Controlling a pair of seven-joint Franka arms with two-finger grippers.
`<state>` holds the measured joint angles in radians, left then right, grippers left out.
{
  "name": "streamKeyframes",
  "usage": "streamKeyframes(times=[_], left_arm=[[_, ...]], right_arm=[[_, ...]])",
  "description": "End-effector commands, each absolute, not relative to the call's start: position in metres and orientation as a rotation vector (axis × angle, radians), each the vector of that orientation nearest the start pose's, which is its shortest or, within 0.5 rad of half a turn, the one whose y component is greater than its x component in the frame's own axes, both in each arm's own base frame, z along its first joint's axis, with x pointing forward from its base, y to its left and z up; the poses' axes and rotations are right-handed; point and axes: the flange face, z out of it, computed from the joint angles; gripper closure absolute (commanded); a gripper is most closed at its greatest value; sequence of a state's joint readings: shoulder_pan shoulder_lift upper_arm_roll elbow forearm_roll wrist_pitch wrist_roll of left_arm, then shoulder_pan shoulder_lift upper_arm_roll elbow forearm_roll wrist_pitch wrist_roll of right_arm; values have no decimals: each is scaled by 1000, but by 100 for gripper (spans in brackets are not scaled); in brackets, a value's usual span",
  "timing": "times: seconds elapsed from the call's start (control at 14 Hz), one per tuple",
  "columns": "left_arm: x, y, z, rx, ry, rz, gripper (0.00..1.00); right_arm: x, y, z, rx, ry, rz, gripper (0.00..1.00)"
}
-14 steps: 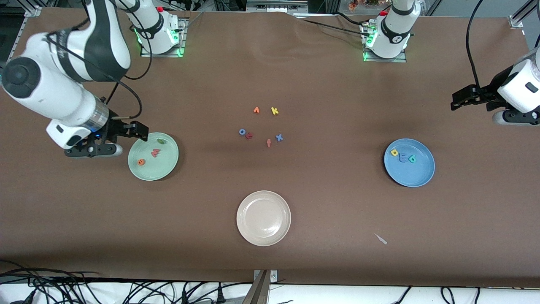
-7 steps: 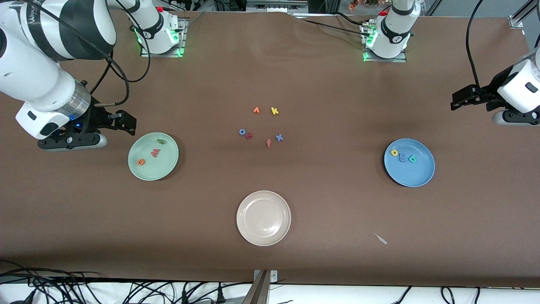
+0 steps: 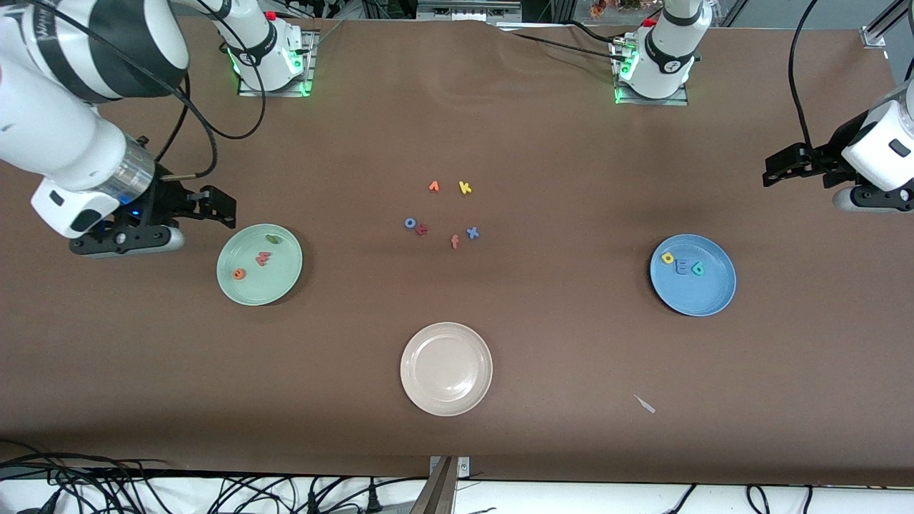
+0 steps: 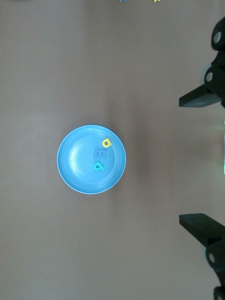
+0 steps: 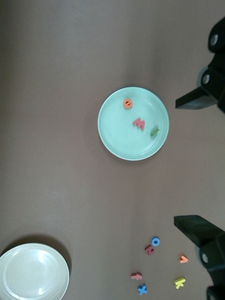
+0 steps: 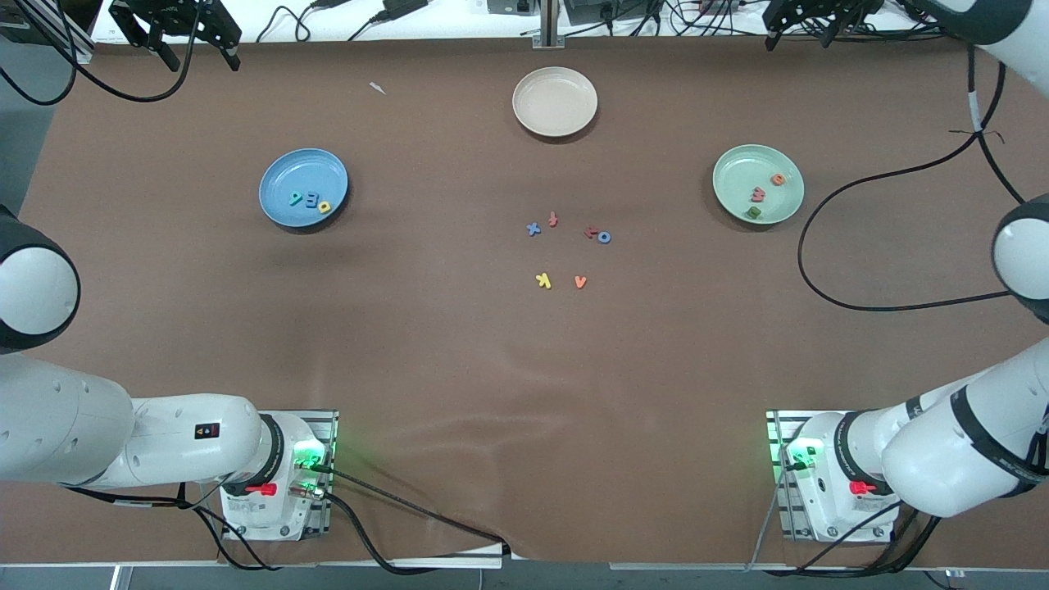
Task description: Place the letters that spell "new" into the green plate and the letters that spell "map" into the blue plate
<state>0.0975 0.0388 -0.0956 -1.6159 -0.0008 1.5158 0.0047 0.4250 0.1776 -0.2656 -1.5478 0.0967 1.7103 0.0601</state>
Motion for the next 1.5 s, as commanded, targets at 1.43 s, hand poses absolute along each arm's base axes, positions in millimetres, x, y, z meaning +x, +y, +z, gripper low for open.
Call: streamKeyframes(times=[1.43], left_arm=[[554, 0, 579, -3164, 12, 228, 0]], right_arm=[[560, 70, 623, -3138, -106, -5, 0]])
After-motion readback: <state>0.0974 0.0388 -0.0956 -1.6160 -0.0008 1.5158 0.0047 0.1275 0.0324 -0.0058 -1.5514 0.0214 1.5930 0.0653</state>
